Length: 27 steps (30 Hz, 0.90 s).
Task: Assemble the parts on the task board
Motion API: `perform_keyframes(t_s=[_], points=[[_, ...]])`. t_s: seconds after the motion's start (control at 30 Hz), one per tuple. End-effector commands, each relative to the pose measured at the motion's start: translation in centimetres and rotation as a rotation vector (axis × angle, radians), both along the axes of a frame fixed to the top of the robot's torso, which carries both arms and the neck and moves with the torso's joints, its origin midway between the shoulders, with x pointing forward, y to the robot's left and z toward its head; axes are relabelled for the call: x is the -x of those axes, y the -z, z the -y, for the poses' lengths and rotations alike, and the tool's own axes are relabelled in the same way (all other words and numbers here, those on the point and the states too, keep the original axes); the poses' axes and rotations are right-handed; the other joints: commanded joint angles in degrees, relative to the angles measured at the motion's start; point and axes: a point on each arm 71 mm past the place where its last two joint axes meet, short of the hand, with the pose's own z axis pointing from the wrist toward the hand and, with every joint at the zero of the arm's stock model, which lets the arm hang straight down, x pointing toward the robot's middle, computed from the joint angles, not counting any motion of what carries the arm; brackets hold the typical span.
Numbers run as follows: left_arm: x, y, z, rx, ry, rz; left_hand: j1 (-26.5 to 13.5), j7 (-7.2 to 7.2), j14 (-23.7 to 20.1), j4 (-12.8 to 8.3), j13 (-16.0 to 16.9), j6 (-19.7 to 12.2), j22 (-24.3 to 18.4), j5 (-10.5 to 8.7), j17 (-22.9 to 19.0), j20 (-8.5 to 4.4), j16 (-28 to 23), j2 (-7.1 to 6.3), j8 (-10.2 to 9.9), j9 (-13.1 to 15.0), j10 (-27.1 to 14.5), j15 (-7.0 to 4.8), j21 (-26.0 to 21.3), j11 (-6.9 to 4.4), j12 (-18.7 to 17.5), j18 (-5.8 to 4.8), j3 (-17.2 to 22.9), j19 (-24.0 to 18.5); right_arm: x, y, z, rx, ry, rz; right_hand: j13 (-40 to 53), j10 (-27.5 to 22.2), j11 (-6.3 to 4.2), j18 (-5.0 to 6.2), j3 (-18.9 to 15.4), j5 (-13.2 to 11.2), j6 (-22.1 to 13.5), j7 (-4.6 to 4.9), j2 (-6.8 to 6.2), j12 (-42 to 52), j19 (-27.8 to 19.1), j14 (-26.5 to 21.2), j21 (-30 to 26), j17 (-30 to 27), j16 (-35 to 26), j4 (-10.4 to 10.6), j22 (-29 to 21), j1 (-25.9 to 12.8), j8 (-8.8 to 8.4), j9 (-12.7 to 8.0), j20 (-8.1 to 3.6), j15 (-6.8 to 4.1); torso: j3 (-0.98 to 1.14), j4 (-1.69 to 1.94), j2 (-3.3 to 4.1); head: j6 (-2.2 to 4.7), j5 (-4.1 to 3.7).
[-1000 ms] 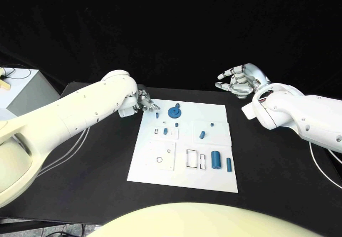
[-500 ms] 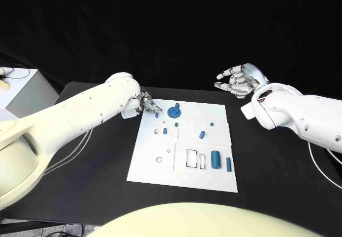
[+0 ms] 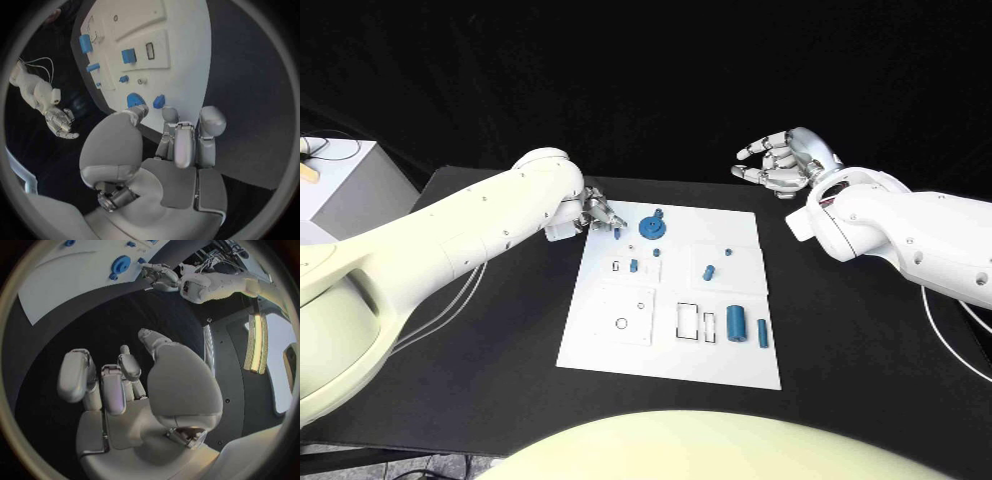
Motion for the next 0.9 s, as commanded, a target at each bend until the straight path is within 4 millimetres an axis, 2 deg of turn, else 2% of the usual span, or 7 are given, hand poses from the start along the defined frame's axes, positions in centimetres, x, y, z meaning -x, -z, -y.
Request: perform_keyframes(t_s=[0.03,0.23,0.4,0.6,0.9], points=[[0.08,0.02,0.53,0.01,0.023,-0.016,0.19,0.34,2.34,-0.2,0.12,-0.01,0.05,-0.18,3.97,0.41,0.17,0.53,-0.23,-0.07,-0.23,0.33,-0.07,-0.11,0.29,0.12,-0.18,0.09,0.0,-0.1,-0.12,-0.001,-0.007,0.009,0.05,-0.25,0.07,0.8,-0.09,0.22,-0.28,0.0,0.24,-0.04,-0.32,2.4,-0.09,4.69,-0.11,0.06,3.95,-0.13,0.29,0.05,0.13,0.56,-0.08,-0.04,0.05,0.01,0.09],[0.0,0.18,0.27,0.003,0.016,-0.023,0.45,0.33,2.33,-0.23,0.09,-0.01,0.02,-0.14,3.95,0.4,0.16,0.69,-0.27,-0.1,-0.28,0.33,-0.08,-0.12,0.3,0.13,-0.14,0.08,0.01,-0.11,-0.19,-0.002,-0.009,0.009,0.05,-0.25,0.07,0.8,-0.09,0.22,-0.28,0.0,0.24,-0.04,-0.32,2.4,-0.09,4.69,-0.11,0.06,3.95,-0.13,0.29,0.05,0.13,0.56,0.03,0.04,0.0,0.01,0.14],[-0.07,0.34,0.06,0.001,0.011,-0.026,0.85,0.32,2.34,-0.26,0.09,0.01,0.09,-0.1,3.98,0.41,0.19,0.9,-0.32,-0.14,-0.33,0.32,-0.04,-0.13,0.33,0.12,-0.08,0.11,0.0,-0.1,-0.29,-0.003,-0.011,0.009,0.05,-0.25,0.07,0.8,-0.09,0.22,-0.28,0.0,0.24,-0.04,-0.32,2.4,-0.09,4.69,-0.11,0.06,3.95,-0.13,0.29,0.05,0.13,0.56,0.0,0.02,0.01,0.01,0.15],[-0.02,0.67,0.35,0.004,0.017,-0.033,1.09,0.32,2.33,-0.28,0.17,0.03,0.08,-0.07,3.98,0.41,0.19,1.03,-0.34,-0.16,-0.31,0.31,-0.05,-0.14,0.38,0.12,-0.04,0.1,0.0,-0.11,-0.38,-0.003,-0.013,0.01,0.05,-0.25,0.07,0.8,-0.09,0.22,-0.28,0.0,0.24,-0.04,-0.32,2.4,-0.09,4.69,-0.11,0.06,3.95,-0.13,0.29,0.05,0.13,0.56,-0.14,-0.04,0.1,0.01,0.1],[-0.05,0.88,0.28,0.006,0.009,-0.026,1.35,0.32,2.31,-0.24,0.11,0.06,-0.06,-0.05,3.91,0.41,0.16,1.29,-0.38,-0.19,-0.37,0.31,-0.14,-0.14,0.37,0.15,0.03,0.03,0.02,-0.11,-0.43,-0.004,-0.014,0.01,0.1,-0.19,0.06,0.78,-0.13,0.24,-0.31,-0.01,0.32,0.03,-0.26,2.44,0.0,4.79,-0.05,0.14,4.0,-0.1,0.43,0.1,0.13,0.56,-0.04,0.02,0.07,0.01,-0.03]])
